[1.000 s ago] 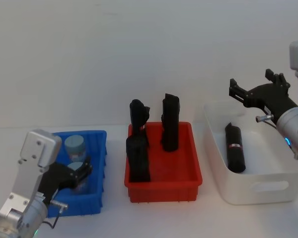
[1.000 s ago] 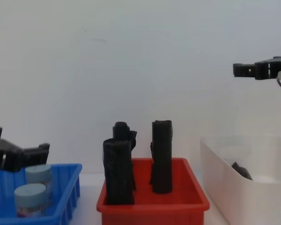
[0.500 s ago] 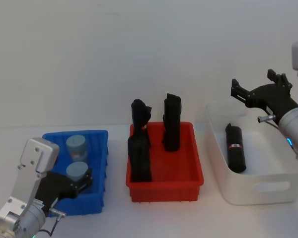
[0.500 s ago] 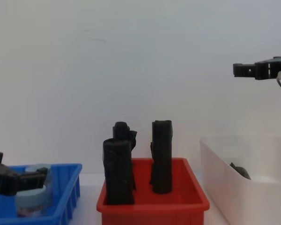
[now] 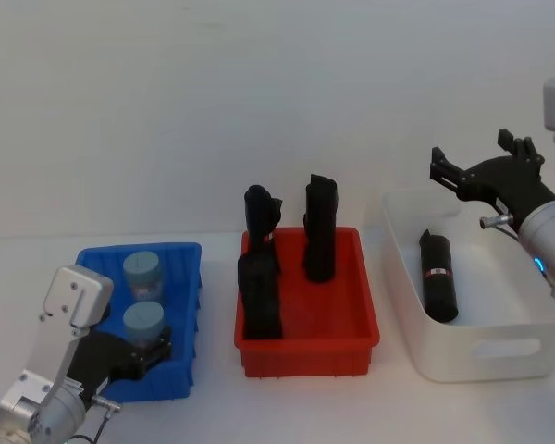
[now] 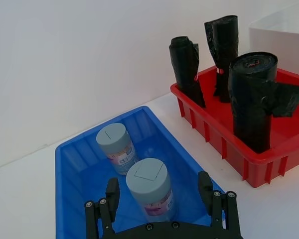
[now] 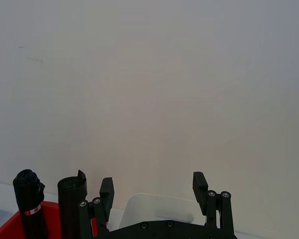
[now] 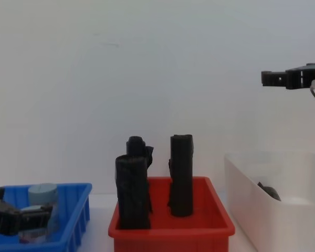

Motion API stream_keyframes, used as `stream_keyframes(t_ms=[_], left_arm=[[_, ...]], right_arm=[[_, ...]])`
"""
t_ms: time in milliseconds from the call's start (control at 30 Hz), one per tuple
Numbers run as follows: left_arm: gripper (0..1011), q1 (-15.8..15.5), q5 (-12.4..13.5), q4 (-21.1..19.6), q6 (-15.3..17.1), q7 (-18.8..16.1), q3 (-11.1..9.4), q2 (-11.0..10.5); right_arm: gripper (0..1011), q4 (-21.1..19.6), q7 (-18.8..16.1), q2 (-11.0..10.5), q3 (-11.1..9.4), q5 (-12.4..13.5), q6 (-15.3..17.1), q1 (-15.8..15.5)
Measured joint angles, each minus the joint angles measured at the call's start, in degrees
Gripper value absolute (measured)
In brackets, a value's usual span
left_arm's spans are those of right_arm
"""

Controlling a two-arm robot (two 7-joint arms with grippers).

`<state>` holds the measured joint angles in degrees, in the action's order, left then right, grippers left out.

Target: Pick the cotton swabs from the blue box and place them into the white box.

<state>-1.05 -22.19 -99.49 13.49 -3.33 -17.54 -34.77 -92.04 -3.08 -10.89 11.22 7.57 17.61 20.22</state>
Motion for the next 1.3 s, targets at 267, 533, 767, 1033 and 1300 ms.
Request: stream_keyframes(t_ms=[267,533,767,1033,1300], left_arm=[[1000,-0.6,1.8,1.7,-0.8,0.0,-0.2,1.1],[1000,-1.0,2.7,2.0,-0.9,0.0,-0.4,2.1],[1000,-1.9,2.4,2.7,-0.1,1.3,-0.4,3.1],[1000,-3.5,1.8,4.2,1.8,3.0,-0.2,4.2],[1000,-4.5,1.6,5.0,3.5,3.1,0.3,4.8]], right_arm=[[1001,0.0,0.0,0.0,0.0,0.0,0.0,0.0],[1001,0.0,0.0,0.0,0.0,0.0,0.0,0.0],[1001,0.0,0.0,0.0,0.0,0.0,0.0,0.0],[1001,0.0,0.0,0.0,0.0,0.0,0.0,0.0],[1002,0.0,0.0,0.0,0.0,0.0,0.0,0.0]])
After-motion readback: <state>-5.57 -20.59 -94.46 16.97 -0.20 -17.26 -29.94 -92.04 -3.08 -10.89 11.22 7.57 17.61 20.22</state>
